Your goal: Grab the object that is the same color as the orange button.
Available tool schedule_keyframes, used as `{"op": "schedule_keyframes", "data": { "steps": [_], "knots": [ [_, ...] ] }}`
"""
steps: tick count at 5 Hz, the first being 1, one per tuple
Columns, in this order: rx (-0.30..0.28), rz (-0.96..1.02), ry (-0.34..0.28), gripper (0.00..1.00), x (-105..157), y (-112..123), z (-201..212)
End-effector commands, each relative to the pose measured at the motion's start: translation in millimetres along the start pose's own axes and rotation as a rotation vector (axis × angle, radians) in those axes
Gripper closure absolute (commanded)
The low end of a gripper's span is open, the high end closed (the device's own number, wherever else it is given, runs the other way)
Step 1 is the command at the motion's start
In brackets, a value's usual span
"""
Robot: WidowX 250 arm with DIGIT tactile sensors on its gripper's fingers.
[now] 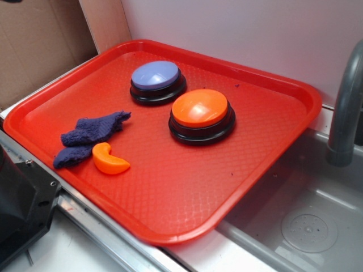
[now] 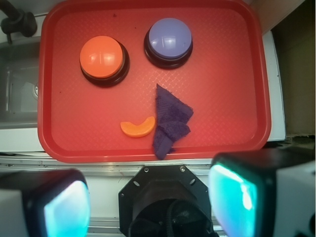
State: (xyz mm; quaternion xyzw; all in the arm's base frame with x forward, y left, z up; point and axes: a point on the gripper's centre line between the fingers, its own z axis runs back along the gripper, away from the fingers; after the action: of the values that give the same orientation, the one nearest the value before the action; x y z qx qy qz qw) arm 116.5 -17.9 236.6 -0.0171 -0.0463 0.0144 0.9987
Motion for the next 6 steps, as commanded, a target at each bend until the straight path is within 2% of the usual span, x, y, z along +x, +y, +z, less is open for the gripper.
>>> {"op": "schedule_keyframes", "data": {
  "steps": [1,2,3,4,5,6],
  "knots": [
    [0.000,0.000,0.000,0.00,0,0,0],
    [-0.035,0.117,0.019,0.00,4,8,-9],
    [-0.060,0.323,0.013,0.00,3,14,-22],
    [-0.027,0.476,0.025,0.00,1,18,-38],
    [-0.002,0.620,0.071,0.00,-1,16,-61],
    [0.053,0.810,0.070,0.00,0,8,-85]
  ]
}}
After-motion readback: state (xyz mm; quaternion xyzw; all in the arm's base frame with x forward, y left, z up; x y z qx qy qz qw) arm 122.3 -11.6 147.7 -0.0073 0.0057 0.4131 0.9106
